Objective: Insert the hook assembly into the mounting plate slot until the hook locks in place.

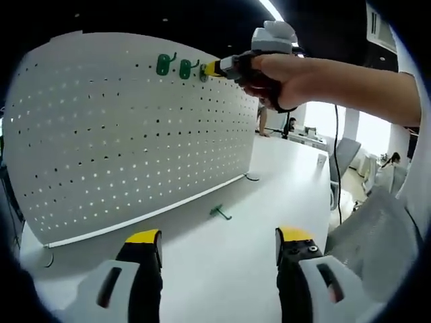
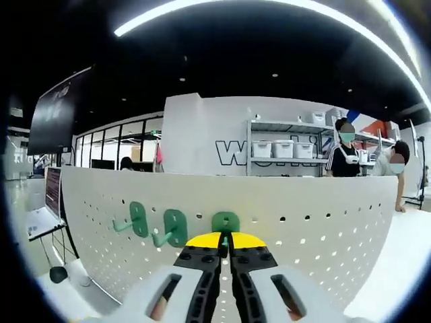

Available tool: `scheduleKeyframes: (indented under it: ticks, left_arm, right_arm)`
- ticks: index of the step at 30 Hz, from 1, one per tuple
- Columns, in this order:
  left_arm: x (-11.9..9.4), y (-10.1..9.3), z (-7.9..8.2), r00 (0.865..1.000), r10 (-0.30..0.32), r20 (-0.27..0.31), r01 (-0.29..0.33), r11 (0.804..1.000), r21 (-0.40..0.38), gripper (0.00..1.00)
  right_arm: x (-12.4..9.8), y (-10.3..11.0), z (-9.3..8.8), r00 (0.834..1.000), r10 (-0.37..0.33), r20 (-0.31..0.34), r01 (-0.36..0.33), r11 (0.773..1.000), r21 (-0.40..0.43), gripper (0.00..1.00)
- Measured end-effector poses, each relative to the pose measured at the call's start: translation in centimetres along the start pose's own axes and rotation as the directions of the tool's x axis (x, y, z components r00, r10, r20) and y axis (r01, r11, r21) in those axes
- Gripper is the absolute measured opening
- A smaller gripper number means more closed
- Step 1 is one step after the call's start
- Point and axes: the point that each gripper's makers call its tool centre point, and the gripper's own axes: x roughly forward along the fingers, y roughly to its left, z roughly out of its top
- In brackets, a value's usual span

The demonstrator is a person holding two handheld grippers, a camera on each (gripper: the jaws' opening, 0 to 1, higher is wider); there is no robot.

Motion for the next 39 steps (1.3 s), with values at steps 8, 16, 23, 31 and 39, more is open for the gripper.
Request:
scheduleKeyframes:
  ticks: [8, 16, 23, 31, 39]
  left_arm:
    - [-0.2, 0.5, 0.1, 1.000, 0.010, 0.011, -0.010, 1.000, -0.010, 0.70]
    - [-0.3, 0.4, 0.1, 1.000, 0.013, 0.014, -0.013, 1.000, -0.014, 0.70]
    - [-0.3, 0.3, 0.5, 1.000, 0.010, 0.020, -0.010, 1.000, -0.004, 0.70]
    - [-0.5, 0.3, 0.3, 1.000, 0.010, 0.012, -0.010, 1.000, 0.006, 0.69]
    - [-0.5, 0.2, 0.2, 1.000, 0.010, 0.008, -0.010, 1.000, 0.005, 0.69]
  right_arm:
    - [-0.2, -0.1, -0.2, 1.000, 0.002, 0.006, -0.002, 0.999, 0.036, 0.02]
    - [-0.4, 0.0, -0.2, 1.000, 0.030, 0.008, -0.030, 0.999, 0.023, 0.03]
    - [-0.5, 0.8, -0.4, 0.994, 0.109, 0.011, -0.109, 0.994, 0.006, 0.12]
    - [-0.9, 1.8, -0.9, 0.983, 0.184, 0.010, -0.184, 0.983, -0.010, 0.30]
    - [-1.4, 1.7, -1.5, 0.981, 0.196, 0.006, -0.196, 0.980, 0.020, 0.42]
